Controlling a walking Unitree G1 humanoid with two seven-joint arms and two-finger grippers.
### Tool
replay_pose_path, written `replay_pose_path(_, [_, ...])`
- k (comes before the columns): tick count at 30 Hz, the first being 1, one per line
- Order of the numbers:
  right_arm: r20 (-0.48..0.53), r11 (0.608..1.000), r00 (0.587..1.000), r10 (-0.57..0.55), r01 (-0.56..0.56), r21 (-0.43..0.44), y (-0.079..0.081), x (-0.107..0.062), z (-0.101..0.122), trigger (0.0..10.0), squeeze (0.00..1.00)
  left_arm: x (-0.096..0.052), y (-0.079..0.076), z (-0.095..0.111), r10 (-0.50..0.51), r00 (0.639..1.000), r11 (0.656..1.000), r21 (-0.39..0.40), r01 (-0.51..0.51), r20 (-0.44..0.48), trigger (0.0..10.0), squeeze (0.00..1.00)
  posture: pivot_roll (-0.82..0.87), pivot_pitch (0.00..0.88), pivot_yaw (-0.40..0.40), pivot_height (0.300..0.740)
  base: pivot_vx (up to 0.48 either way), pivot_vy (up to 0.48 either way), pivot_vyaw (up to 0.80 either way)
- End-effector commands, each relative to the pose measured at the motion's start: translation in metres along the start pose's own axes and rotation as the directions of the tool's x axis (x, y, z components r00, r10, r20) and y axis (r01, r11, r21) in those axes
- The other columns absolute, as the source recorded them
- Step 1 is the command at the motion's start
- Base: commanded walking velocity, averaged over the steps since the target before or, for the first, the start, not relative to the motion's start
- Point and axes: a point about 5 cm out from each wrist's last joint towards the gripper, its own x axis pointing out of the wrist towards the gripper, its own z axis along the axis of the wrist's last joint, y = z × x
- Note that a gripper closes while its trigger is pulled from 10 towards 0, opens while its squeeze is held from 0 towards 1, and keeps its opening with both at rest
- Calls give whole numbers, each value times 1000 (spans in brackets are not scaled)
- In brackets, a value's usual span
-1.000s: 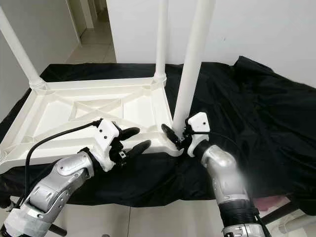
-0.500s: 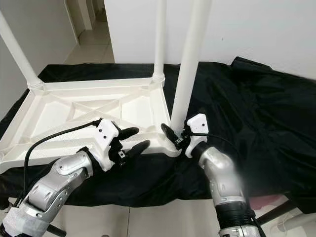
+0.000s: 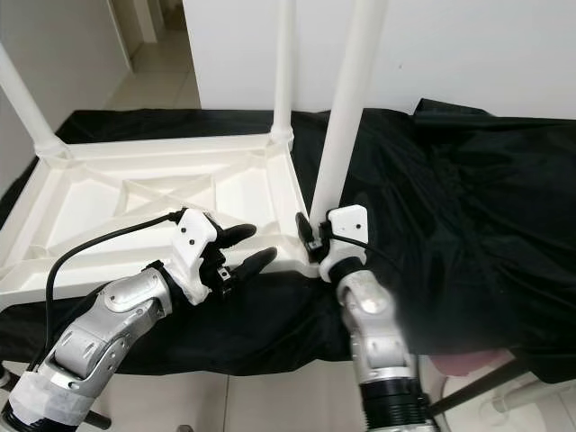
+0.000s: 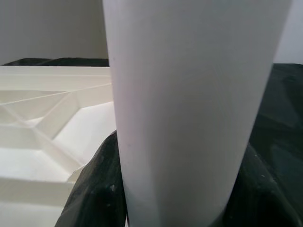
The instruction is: Building children table
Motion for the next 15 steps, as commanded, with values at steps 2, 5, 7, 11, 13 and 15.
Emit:
replay_pose_path(2, [-52, 992, 991, -121, 123, 31, -3, -3, -8, 10000, 0, -2, -1, 0, -43, 999, 999, -15, 43, -5, 10000, 0, -115, 111, -23, 740, 0, 0, 0])
replay_pose_path(5, [-58, 985, 986, -157, 160, 57, 2, -1, -7, 10000, 0, -3, 1, 0, -20, 1000, 999, -32, 20, -11, 10000, 0, -106, 134, -21, 740, 0, 0, 0])
replay_pose_path(7, [-58, 985, 986, -157, 160, 57, 2, -1, -7, 10000, 0, -3, 1, 0, -20, 1000, 999, -32, 20, -11, 10000, 0, -106, 134, -21, 740, 0, 0, 0])
replay_pose_path(11, [-12, 994, 998, -69, 70, 84, 15, -5, -1, 10000, 1000, -3, 1, 4, -15, 1000, 1000, -20, 15, -7, 10000, 0, -66, 139, -24, 740, 0, 0, 0])
replay_pose_path(13, [7, 995, 999, -43, 43, 93, 14, -6, 1, 10000, 1000, -2, 1, 5, -17, 1000, 1000, -15, 16, -4, 10000, 0, -62, 140, -25, 740, 0, 0, 0])
replay_pose_path(15, [25, 997, 1000, -7, 5, 74, 7, -7, 6, 10000, 1000, -2, 0, 7, -21, 1000, 1000, -11, 21, -1, 10000, 0, -61, 137, -29, 740, 0, 0, 0])
